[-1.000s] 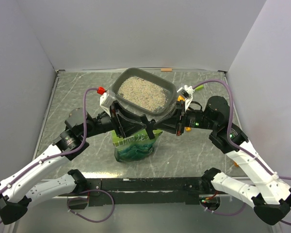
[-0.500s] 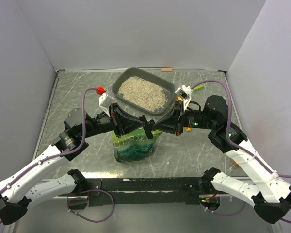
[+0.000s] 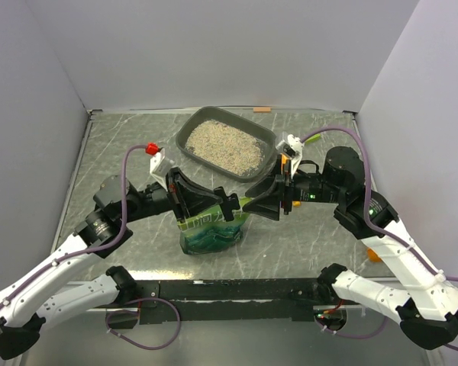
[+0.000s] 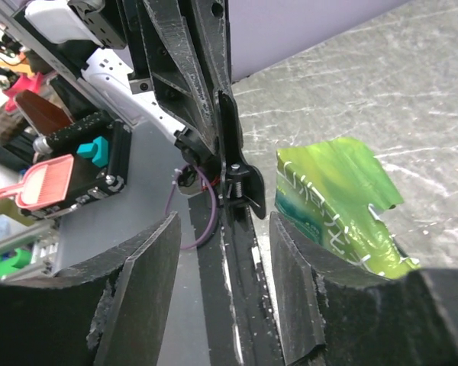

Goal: Fill the litter box with clean litter

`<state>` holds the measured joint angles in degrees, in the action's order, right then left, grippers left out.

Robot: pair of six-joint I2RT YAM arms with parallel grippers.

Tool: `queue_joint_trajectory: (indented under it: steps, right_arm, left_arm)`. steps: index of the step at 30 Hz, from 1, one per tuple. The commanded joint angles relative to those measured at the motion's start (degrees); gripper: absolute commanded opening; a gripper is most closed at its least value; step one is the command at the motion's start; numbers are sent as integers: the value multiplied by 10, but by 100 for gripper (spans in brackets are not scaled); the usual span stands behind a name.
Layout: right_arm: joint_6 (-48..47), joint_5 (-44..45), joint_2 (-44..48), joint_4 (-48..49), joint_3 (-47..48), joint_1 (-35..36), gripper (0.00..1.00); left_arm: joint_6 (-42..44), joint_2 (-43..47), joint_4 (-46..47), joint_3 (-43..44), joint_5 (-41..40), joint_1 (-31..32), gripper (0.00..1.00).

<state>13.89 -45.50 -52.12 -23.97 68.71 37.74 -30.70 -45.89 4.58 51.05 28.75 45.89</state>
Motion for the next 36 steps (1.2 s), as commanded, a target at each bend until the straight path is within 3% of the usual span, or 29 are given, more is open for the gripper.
queue_joint_trajectory:
  steps: [1,13,36]
  right_arm:
    - [-30,6,11,-9,19,4,59]
    - [2,-73,-11,66,-8,5,61]
    - [16,-110,-35,110,-35,25,65]
  left_arm:
    - [3,16,8,-8,19,2,1]
    - [-16,12,39,-9,65,1,1]
    - [-16,-3,56,7,70,1,1]
